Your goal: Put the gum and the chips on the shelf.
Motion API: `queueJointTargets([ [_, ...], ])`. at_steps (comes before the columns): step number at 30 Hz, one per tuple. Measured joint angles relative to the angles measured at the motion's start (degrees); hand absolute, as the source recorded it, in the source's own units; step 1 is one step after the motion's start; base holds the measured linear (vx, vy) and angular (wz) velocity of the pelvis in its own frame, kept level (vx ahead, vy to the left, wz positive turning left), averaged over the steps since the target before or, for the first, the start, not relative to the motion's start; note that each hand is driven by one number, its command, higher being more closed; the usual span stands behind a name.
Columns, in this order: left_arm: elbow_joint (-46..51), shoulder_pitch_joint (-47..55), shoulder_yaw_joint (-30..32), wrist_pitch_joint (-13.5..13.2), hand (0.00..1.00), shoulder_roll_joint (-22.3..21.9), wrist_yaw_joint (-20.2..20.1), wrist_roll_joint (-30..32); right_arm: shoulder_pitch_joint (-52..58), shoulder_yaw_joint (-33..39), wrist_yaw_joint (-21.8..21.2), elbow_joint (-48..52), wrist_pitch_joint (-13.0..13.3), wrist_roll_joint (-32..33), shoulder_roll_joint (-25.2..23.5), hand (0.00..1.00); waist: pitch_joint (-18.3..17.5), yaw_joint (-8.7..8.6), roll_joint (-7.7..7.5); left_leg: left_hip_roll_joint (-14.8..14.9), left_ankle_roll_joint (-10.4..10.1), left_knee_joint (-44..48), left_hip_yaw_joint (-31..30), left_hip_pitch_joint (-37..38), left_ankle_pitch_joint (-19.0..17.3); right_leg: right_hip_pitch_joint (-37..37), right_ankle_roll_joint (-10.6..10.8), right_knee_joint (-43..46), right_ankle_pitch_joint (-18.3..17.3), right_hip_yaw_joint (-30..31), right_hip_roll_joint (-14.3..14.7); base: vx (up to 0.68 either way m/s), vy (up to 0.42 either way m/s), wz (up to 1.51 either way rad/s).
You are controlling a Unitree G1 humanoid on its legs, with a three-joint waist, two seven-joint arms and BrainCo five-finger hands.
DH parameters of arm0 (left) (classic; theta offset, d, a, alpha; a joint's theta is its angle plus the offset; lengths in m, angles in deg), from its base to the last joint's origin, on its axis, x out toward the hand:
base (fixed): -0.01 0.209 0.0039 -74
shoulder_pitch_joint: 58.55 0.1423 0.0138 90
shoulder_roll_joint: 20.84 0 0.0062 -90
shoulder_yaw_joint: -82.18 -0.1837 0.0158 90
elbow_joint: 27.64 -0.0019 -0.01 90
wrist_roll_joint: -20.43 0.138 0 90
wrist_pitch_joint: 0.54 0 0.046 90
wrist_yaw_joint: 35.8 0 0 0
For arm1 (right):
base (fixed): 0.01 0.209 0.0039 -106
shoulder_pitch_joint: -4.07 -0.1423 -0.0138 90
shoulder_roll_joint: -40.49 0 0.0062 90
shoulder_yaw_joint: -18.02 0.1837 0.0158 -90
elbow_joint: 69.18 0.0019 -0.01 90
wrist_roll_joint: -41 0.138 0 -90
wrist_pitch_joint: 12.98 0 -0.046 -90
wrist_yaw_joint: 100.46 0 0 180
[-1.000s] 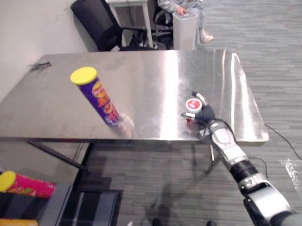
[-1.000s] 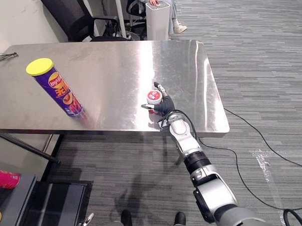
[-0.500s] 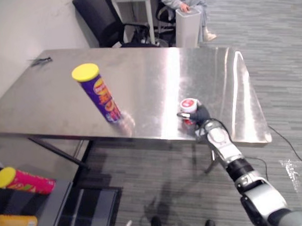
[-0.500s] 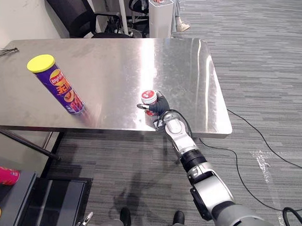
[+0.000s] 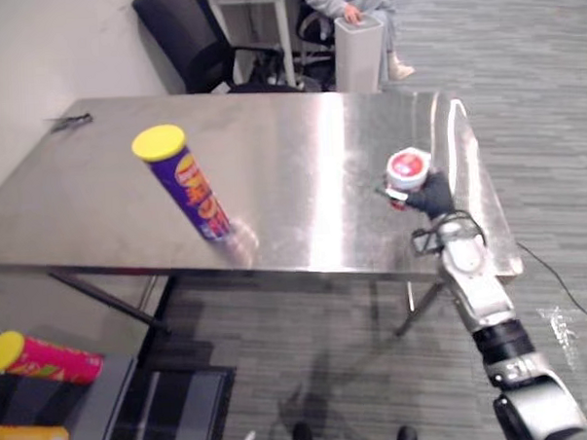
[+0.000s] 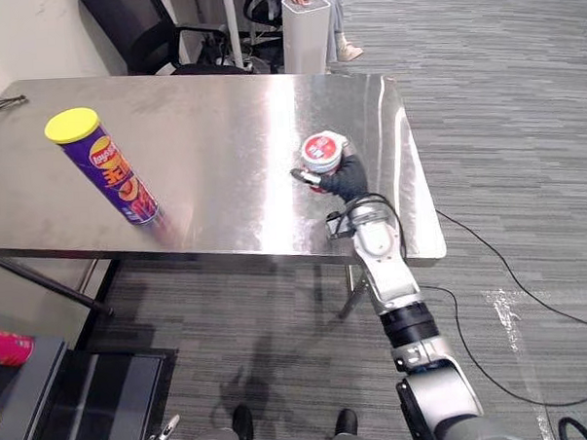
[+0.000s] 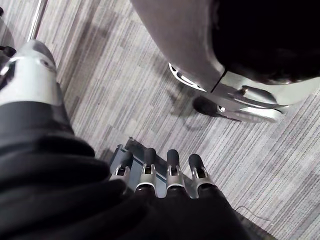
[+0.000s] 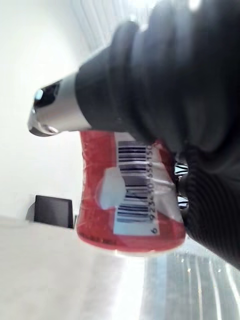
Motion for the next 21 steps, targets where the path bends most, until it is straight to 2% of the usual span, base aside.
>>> queueJointTargets([
  [3,0.00,0.51,0.08,-0.04,0.00,0.03,-0.09,0.00,3.90,2.13,-0.99,6.29,0.58,0.42,1.88,1.00,-0.14,-0.90,-0.15,0.03,0.01,0.00,0.06,0.31,0.00,0.13,0.00,0.26,-0.01,0.07,0.01,0.00,0.000,0.00],
  [6,-0.02,0.87,0.15,-0.04,0.00,0.19,-0.20,0.00,5.84,2.18,-2.00,8.38,1.02,0.98,2.53,1.00,-0.48,-1.36,-0.37,0.04,0.01,0.00,0.29,0.62,0.00,0.22,0.01,0.41,-0.01,0.26,0.00,-0.01,-0.008,-0.04],
  [12,-0.13,1.63,0.46,-0.03,0.00,0.68,-1.04,0.05,12.09,5.08,-3.27,13.77,1.98,2.81,2.51,1.00,-3.00,-1.39,-1.48,-0.04,0.00,0.01,0.13,0.79,-0.01,0.21,0.03,0.46,-0.04,0.16,-0.12,-0.01,-0.004,0.00],
  [15,-0.12,2.03,0.61,-0.02,0.00,0.64,-1.10,0.41,14.68,7.35,-3.98,17.40,2.43,4.54,2.50,1.00,-3.24,-2.28,-1.53,-0.17,0.08,0.01,-0.73,0.77,0.05,0.41,0.05,0.85,-0.10,-0.47,-0.38,0.00,0.000,0.11],
  [19,-0.10,2.28,0.64,0.02,0.00,0.79,-1.25,1.72,18.08,10.96,-4.39,19.21,2.94,4.88,2.39,1.00,-3.28,-3.01,-1.55,-0.34,0.31,0.84,-2.08,0.52,0.20,-0.31,-0.01,4.83,-2.11,-1.54,-1.07,-0.02,-0.004,0.16],
  [21,-0.07,2.28,0.64,0.02,0.00,0.83,-1.36,1.55,18.99,10.77,-4.58,19.20,2.90,5.46,2.24,1.00,-3.28,-2.99,-1.65,-0.15,0.30,4.73,-3.25,-1.45,-1.28,-1.22,-0.23,7.80,-3.71,-2.31,-1.58,-0.04,-0.013,0.31],
])
